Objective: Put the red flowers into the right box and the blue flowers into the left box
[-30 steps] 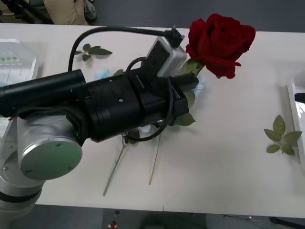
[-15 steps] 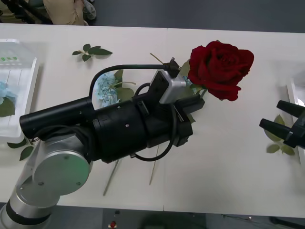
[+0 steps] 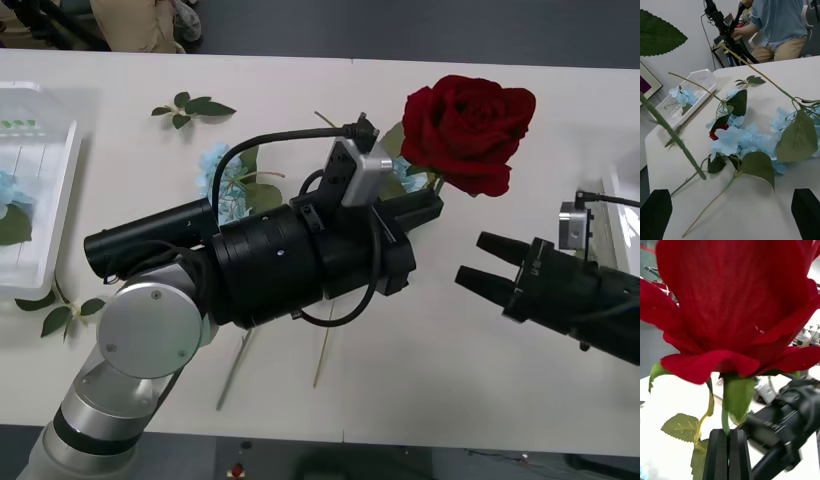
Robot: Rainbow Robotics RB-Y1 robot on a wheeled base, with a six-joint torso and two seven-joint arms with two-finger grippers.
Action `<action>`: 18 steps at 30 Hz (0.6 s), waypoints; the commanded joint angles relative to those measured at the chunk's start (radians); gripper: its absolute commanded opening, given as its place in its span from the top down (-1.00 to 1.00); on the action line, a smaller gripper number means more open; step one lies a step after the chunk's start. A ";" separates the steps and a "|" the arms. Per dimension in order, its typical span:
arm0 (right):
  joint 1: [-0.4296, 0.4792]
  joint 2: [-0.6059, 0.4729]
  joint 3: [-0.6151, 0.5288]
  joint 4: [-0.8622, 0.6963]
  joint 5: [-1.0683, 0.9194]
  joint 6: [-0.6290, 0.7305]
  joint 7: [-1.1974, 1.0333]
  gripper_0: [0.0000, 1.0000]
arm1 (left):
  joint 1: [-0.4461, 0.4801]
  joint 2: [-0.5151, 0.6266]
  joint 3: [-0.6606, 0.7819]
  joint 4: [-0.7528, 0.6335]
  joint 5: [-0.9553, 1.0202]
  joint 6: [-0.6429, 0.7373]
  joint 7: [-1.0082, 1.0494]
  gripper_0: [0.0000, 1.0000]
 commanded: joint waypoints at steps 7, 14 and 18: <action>-0.150 0.057 0.109 0.113 -0.041 0.014 -0.012 -0.88 | -0.011 -0.003 0.004 -0.021 0.017 -0.010 -0.089 1.00; -0.227 0.057 0.208 0.116 -0.041 0.017 -0.012 -0.88 | -0.011 -0.001 0.004 -0.022 0.023 -0.015 -0.094 1.00; -0.268 0.057 0.268 0.116 -0.049 0.016 -0.012 -0.88 | -0.011 -0.003 0.001 -0.021 0.023 -0.019 -0.096 1.00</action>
